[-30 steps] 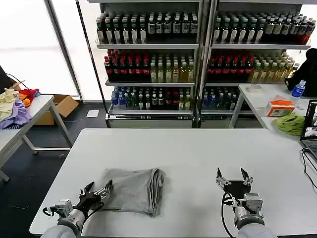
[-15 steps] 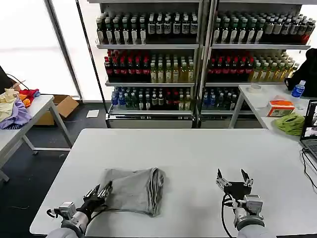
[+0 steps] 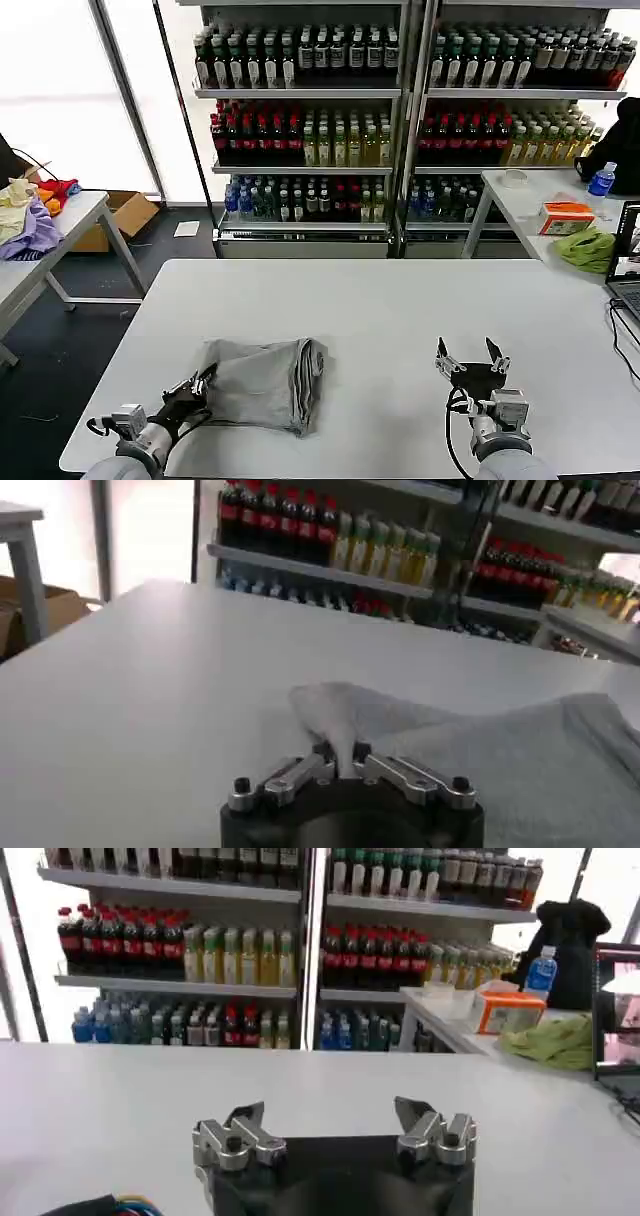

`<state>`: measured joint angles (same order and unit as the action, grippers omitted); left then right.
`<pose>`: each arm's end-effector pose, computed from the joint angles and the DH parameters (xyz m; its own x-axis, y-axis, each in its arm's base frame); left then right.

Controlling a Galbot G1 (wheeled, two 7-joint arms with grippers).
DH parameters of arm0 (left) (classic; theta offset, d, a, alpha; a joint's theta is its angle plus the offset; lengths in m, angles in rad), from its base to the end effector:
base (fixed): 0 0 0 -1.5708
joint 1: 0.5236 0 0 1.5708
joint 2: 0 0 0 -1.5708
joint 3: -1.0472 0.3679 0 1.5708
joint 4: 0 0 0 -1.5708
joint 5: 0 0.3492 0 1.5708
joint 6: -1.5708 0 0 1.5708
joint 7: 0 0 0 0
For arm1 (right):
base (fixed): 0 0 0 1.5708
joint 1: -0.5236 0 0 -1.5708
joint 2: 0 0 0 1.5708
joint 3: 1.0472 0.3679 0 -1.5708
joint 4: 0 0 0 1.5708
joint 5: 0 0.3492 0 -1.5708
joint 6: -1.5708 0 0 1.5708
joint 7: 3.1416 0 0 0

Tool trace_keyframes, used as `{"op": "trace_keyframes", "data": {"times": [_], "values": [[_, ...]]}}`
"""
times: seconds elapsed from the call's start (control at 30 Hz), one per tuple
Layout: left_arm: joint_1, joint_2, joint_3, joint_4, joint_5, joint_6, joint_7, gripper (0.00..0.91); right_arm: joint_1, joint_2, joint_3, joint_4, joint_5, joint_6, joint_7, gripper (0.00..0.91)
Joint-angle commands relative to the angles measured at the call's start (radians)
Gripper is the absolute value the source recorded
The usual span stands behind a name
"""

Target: Fold and organize the clothes.

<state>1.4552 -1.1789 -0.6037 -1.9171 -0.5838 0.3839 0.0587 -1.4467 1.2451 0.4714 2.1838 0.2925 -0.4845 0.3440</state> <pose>0.2131 0.1195 -0.3322 -0.8941 0.1831 0.4086 0.1007 0.9714 -0.2149 0.1994 -0.0393 -0.2611 -0.9488 0.1195 0.2923 0.0960 0.9910 -0.0936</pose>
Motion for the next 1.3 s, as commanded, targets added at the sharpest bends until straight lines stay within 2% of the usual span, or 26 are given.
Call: {"op": "trace_keyframes", "data": {"times": [0.03,0.27,0.37,0.43,0.8,0.97,1.07,1.1,1.13,1.3], "values": [[-0.014,0.119,-0.163,-0.025,-0.104,0.014,0.003,0.0,0.02,0.001,-0.011,-0.005,-0.001,-0.005,0.001,0.907],[-0.03,0.352,-0.406,0.079,-0.116,0.023,0.034,0.0,0.036,0.007,-0.012,-0.005,0.003,-0.007,0.002,0.907],[-0.03,0.431,-0.456,0.13,-0.119,0.02,0.05,0.0,0.032,0.007,-0.011,0.0,0.007,-0.004,0.001,0.907],[-0.025,0.447,-0.454,0.13,-0.115,0.019,0.053,0.0,0.031,0.008,-0.012,-0.001,0.008,-0.002,0.002,0.907],[-0.042,0.352,-0.344,-0.003,-0.019,0.015,0.041,0.0,-0.007,0.015,0.004,0.016,0.001,0.001,0.006,0.907],[-0.001,0.306,-0.247,-0.233,0.063,0.045,0.01,0.0,-0.03,0.024,0.022,0.033,-0.007,0.001,0.008,0.907],[0.044,0.268,-0.081,-0.381,0.133,0.077,-0.031,0.0,-0.048,0.03,0.029,0.044,-0.018,0.002,0.009,0.907],[0.047,0.256,-0.069,-0.415,0.148,0.084,-0.043,0.0,-0.055,0.033,0.034,0.047,-0.02,0.002,0.008,0.907],[0.049,0.24,0.076,-0.438,0.172,0.095,-0.08,0.0,-0.06,0.035,0.041,0.05,-0.024,0.002,0.008,0.907],[0.025,0.183,0.424,-0.47,0.18,0.134,-0.165,0.0,-0.09,0.053,0.055,0.055,-0.049,0.005,0.013,0.907]]}}
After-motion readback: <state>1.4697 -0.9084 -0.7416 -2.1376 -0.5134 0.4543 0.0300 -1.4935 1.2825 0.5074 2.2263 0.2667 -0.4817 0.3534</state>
